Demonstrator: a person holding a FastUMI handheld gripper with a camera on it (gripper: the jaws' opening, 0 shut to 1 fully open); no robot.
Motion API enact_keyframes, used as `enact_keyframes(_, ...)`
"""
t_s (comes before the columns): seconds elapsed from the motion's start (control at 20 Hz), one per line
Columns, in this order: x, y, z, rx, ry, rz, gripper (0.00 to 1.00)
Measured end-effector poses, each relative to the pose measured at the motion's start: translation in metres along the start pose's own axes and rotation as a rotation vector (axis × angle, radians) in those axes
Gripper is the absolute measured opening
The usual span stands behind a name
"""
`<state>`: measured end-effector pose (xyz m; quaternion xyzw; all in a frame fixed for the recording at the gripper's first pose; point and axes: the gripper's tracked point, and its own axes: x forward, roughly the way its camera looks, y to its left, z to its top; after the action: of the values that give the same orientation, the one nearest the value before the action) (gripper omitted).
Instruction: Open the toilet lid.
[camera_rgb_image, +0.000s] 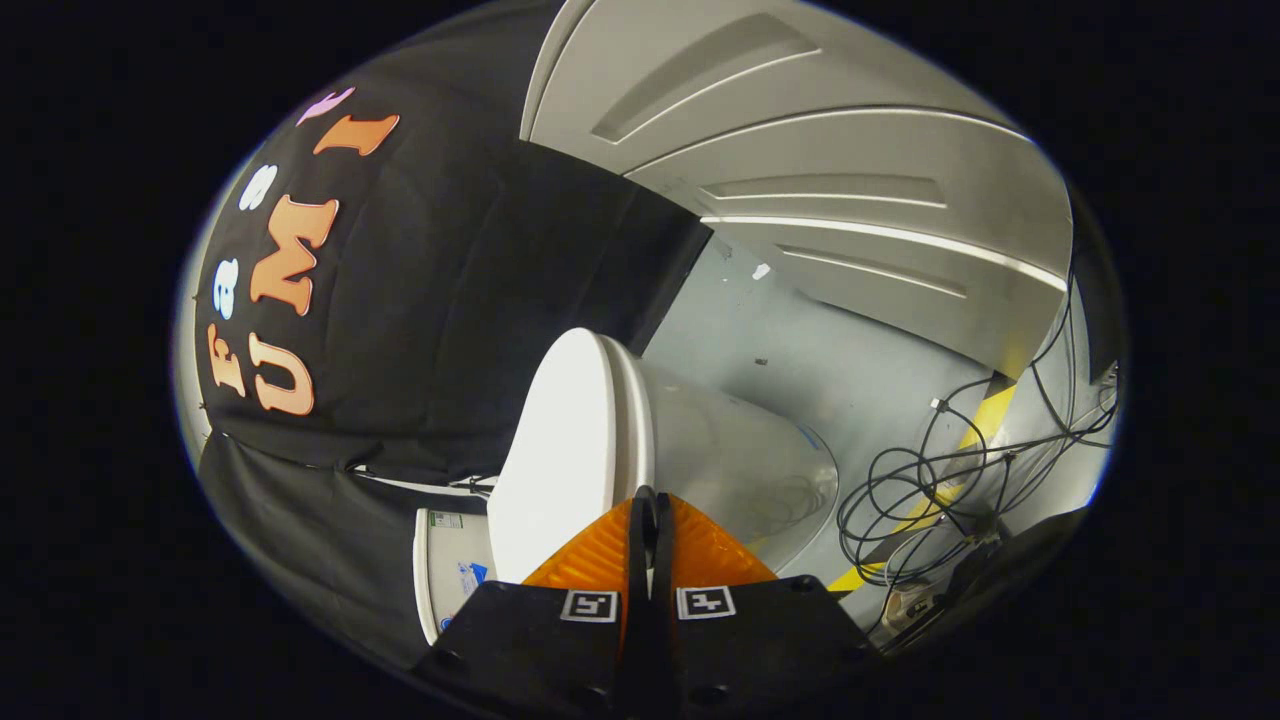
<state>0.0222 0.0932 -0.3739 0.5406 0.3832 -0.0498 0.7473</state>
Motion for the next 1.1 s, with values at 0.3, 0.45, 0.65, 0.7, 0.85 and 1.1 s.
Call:
enact_keyframes(0.3, -0.007, 0.009, 0.004, -0.024, -0.042, 0.022, 0.08)
enact_keyframes(0.45, -0.016, 0.028, 0.010, -0.044, -0.074, 0.075, 0.08)
enact_keyframes(0.65, -0.020, 0.054, 0.025, -0.159, -0.183, 0.072, 0.08)
enact_keyframes(0.7, -0.022, 0.057, 0.024, -0.204, -0.202, 0.044, 0.08)
enact_keyframes(0.85, -0.025, 0.076, 0.030, -0.348, -0.277, -0.020, 0.08)
enact_keyframes(1.1, -0.048, 0.132, 0.027, -0.402, -0.344, 0.038, 0.08)
